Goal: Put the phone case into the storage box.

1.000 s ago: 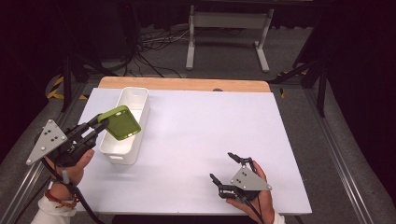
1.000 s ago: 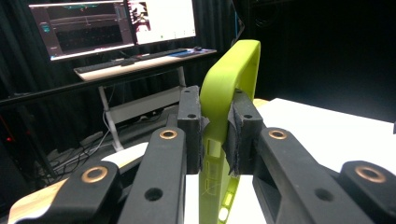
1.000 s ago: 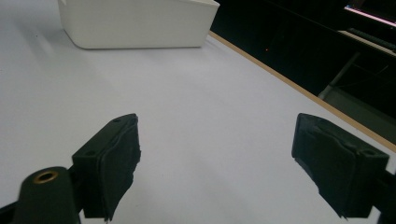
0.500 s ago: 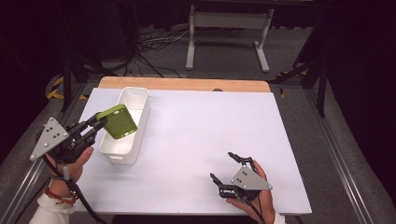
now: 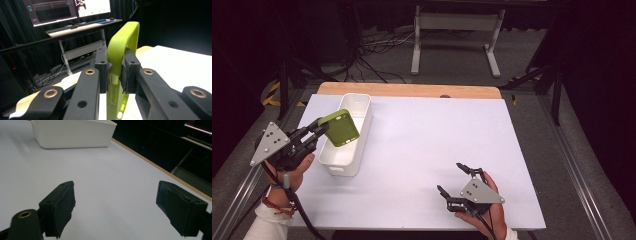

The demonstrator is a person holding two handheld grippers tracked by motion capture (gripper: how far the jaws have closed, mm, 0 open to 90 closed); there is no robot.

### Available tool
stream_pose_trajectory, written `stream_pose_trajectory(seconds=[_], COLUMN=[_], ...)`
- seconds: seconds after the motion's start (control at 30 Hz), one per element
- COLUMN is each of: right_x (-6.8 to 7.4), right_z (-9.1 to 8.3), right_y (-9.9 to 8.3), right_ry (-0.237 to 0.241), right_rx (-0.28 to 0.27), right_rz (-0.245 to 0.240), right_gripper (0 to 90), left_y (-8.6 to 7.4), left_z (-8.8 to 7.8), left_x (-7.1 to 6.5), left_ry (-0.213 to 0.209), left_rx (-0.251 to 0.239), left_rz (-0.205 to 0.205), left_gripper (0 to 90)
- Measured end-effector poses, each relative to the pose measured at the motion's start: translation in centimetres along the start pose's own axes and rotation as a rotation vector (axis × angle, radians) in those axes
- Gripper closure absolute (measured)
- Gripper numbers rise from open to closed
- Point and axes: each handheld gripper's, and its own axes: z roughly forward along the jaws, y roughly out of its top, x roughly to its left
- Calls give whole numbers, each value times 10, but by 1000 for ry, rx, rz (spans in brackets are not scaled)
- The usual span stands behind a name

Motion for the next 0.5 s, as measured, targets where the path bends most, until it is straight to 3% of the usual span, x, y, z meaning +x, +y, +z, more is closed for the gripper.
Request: stream_pose_trajectory(seconds=[0.2, 0.5], right_x=[-2, -3], right_z=[2, 4], right_y=[-1, 0], right_ry=[-2, -8], right_rx=[5, 9], right_rz=[12, 18], right_gripper=[164, 163], left_y=[-1, 4], left_z=[6, 32], left_x=[7, 25], left_ry=[-2, -16], left_rx=[7, 33], left_rz=[-12, 3], left_gripper=[784, 784])
